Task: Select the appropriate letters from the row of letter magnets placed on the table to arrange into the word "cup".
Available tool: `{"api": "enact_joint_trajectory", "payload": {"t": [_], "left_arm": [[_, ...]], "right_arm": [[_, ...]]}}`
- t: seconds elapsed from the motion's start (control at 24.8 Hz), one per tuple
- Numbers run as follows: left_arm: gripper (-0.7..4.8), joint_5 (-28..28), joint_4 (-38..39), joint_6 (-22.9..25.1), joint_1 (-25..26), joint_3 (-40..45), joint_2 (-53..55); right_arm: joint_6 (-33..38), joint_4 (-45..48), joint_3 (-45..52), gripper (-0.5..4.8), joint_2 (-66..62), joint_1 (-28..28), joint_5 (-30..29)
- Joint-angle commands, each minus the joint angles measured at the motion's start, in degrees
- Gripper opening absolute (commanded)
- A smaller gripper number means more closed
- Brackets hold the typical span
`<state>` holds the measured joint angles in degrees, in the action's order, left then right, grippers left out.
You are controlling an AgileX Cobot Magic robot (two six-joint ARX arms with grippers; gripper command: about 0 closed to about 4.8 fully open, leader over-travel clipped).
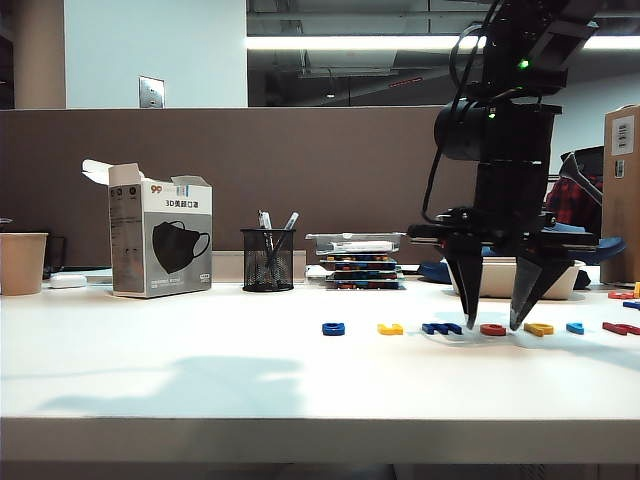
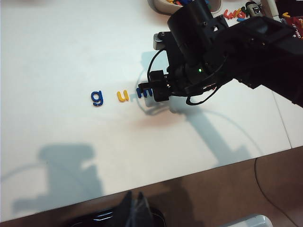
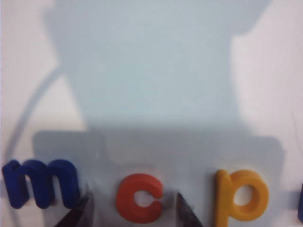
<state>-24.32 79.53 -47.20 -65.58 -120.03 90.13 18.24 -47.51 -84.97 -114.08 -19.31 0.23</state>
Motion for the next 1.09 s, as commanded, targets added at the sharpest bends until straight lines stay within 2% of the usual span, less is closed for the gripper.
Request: {"api": "enact_joint_trajectory", "payload": {"t": [0.04, 1.09], "left_arm": [[-0.05, -0.5, -0.4, 0.2, 0.0, -0.1, -0.2], [-0.05, -0.5, -0.4, 0.2, 0.0, -0.1, -0.2]], "right_arm": [[0.2, 0.9, -0.2, 2.16, 0.1, 0.0, 0.3], [1.3, -0.3, -0.2, 2.10, -1.2, -0.1, 0.0]]}}
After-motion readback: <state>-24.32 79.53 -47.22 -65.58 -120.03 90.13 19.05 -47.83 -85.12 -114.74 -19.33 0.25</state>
